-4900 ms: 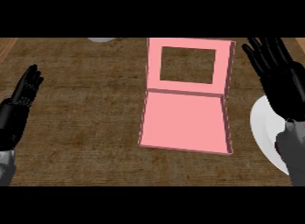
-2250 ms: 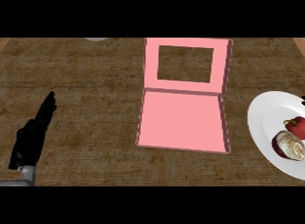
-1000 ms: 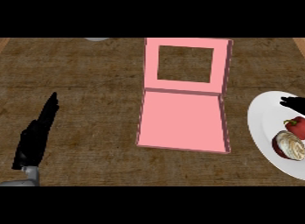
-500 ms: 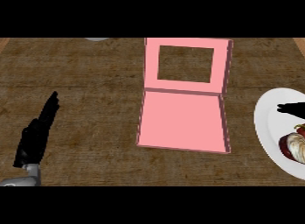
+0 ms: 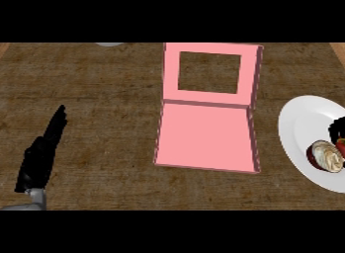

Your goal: Pick the bell pepper from the plate and place it in the cardboard box

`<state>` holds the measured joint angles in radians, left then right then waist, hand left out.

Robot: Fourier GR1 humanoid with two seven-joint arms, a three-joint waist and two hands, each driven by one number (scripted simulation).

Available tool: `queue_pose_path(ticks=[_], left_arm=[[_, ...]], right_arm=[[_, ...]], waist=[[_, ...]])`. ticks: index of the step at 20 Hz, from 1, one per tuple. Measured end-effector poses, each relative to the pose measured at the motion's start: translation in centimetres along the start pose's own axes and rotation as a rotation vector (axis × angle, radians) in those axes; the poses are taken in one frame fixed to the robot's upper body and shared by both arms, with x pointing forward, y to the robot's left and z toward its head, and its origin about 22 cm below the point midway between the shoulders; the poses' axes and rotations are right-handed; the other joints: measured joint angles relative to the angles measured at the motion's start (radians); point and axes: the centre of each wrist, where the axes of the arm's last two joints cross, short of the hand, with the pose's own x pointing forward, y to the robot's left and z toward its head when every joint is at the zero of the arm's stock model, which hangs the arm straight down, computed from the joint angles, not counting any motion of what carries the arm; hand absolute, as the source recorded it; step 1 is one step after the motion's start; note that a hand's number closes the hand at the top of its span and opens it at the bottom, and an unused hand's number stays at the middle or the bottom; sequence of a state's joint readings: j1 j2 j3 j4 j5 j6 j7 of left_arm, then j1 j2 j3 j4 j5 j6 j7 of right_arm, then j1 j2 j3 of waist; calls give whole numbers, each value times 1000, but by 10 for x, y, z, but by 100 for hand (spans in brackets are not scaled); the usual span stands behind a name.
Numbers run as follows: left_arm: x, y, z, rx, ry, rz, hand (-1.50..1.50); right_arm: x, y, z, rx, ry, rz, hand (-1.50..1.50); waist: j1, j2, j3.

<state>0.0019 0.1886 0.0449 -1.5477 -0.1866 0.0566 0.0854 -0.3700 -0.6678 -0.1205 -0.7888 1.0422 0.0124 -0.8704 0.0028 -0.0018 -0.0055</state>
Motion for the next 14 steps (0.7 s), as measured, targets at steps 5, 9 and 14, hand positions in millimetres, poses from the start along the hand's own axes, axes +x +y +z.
queue_pose_path(ticks=[5,9,14], left_arm=[[2,-6,-3,-23,-12,-2,0],[5,-8,-8,-42,-30,-4,0],[9,-9,-11,-42,-33,-9,0]], right_arm=[[4,-26,-42,-7,-77,44,150],[8,-54,-76,-2,-139,59,150],[4,-79,-90,-63,-167,63,150]], waist=[[23,8,4],[46,16,7],[47,19,8]])
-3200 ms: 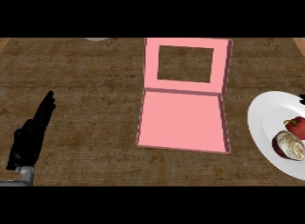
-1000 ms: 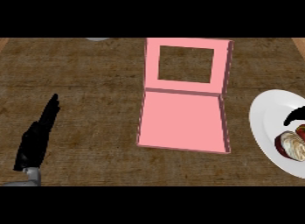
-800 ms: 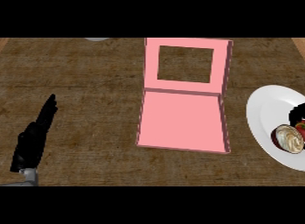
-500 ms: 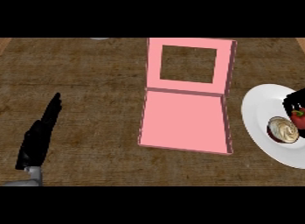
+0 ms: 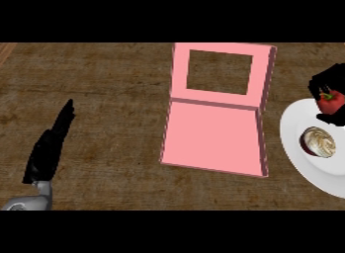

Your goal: Pick the bell pepper from the plate and place it in the cardboard box

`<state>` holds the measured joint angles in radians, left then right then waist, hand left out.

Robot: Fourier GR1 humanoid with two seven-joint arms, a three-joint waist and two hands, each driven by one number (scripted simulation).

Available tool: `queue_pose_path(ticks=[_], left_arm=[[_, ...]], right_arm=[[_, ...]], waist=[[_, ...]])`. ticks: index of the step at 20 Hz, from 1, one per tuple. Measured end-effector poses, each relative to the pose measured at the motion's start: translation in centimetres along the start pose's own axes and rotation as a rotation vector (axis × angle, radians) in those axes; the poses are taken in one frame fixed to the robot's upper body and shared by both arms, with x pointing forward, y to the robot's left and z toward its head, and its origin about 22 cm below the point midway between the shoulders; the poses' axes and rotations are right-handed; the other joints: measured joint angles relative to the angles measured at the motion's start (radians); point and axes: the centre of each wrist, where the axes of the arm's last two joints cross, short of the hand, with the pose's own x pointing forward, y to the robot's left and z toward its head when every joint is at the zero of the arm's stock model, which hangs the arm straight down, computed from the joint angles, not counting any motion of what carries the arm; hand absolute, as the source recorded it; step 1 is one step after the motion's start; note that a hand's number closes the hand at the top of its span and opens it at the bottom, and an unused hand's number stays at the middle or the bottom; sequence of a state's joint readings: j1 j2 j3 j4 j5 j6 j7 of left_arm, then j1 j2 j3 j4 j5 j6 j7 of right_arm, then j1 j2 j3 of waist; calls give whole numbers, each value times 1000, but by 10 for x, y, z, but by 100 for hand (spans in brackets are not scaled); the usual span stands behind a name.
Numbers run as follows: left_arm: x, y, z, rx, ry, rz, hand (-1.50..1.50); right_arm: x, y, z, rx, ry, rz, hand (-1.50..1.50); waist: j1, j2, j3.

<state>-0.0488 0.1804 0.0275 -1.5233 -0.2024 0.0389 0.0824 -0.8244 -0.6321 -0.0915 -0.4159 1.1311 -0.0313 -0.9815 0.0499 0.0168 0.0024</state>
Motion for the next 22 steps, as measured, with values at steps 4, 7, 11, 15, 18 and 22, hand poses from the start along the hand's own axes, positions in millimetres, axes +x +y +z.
queue_pose_path(ticks=[4,7,11,15,18,22], left_arm=[[1,3,3,9,7,6,0],[-2,5,3,19,18,9,0],[-4,4,8,20,25,11,0],[-7,7,10,24,34,7,0],[-10,7,12,33,41,5,0],[-11,12,11,42,53,2,0]], right_arm=[[-6,-28,-2,-68,-12,-13,150],[-5,-44,-11,-129,-51,-86,150],[1,-57,-26,-230,-117,-219,150],[12,-72,-47,-300,-191,-300,150],[22,-85,-64,-326,-245,-341,150],[40,-101,-86,-337,-310,-387,150]], waist=[[-10,-5,-1],[-19,-8,-1],[-23,-14,-1],[-34,-21,-2],[-42,-25,-3],[-57,-30,-4]])
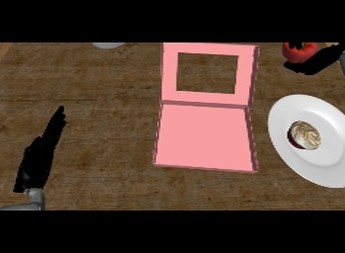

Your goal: Pick the bell pepper from the plate and place it in the cardboard box

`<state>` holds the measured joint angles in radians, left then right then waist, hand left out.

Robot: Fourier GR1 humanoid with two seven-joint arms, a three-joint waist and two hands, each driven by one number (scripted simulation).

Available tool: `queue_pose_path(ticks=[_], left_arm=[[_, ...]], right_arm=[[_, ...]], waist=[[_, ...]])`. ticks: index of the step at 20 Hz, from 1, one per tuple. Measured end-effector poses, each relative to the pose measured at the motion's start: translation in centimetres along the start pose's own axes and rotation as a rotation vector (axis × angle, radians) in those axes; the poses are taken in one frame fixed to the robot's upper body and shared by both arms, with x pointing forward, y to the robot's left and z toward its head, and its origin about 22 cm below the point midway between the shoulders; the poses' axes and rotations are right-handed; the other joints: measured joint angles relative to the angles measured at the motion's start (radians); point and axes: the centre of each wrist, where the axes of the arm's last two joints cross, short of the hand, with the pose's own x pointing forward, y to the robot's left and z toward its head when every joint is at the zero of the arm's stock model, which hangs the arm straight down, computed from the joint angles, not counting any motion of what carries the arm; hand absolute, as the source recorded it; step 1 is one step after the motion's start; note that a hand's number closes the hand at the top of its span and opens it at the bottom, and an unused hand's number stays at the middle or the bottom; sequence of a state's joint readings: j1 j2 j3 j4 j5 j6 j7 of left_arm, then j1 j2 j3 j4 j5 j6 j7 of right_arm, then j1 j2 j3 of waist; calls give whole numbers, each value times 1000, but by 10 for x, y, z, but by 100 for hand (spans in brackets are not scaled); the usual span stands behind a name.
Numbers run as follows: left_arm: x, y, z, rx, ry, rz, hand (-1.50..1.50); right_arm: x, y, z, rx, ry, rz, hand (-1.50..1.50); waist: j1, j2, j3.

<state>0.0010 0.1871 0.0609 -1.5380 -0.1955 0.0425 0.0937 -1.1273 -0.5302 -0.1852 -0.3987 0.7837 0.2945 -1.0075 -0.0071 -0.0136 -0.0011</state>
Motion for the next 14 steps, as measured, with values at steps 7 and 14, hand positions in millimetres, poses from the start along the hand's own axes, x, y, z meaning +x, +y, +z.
queue_pose_path(ticks=[7,14], left_arm=[[0,9,4,19,4,0,0],[-7,12,3,25,12,3,0]], right_arm=[[33,7,-60,55,-75,-62,150],[72,45,-107,166,-100,-106,150]], waist=[[-15,-7,-1],[-20,-3,0]])
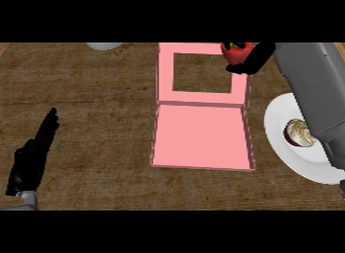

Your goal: Pick the bell pepper from the plate and place it in the cardboard box

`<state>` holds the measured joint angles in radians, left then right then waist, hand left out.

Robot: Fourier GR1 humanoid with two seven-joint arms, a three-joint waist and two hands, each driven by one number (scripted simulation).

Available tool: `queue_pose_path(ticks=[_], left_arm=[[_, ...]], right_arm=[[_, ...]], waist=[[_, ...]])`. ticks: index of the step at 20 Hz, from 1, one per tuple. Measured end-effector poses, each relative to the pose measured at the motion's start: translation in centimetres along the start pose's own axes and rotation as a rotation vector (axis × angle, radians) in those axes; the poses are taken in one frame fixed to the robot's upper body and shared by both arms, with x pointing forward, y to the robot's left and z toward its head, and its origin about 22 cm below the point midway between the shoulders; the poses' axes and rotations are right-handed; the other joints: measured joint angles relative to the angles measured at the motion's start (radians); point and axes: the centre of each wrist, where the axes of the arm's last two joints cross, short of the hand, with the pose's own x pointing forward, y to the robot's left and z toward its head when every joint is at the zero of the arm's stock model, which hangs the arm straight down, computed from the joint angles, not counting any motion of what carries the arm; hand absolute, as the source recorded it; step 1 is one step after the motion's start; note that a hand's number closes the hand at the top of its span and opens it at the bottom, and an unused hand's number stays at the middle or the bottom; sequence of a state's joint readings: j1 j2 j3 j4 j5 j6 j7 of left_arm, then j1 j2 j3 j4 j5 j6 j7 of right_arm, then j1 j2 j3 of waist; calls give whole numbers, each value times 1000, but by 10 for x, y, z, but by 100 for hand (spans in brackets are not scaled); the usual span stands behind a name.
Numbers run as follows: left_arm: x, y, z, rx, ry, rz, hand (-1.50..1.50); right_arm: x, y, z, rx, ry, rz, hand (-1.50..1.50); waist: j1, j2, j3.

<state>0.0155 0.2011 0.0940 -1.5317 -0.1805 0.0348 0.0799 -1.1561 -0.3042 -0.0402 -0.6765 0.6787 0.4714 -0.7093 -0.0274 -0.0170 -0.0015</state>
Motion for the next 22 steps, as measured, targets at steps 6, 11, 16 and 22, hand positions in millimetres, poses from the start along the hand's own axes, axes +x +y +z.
queue_pose_path(ticks=[6,11,16,22], left_arm=[[1,-6,2,-4,-11,-2,0],[3,-14,3,-17,-21,-1,0],[10,-12,0,-23,-28,4,0],[9,-18,-2,-30,-29,2,0]], right_arm=[[28,51,-29,113,14,-19,150],[42,99,-38,170,81,-49,-150],[49,129,-36,184,115,-94,-150],[42,133,-32,68,116,-265,-150]], waist=[[5,4,1],[17,10,1],[26,14,1],[34,17,1]])
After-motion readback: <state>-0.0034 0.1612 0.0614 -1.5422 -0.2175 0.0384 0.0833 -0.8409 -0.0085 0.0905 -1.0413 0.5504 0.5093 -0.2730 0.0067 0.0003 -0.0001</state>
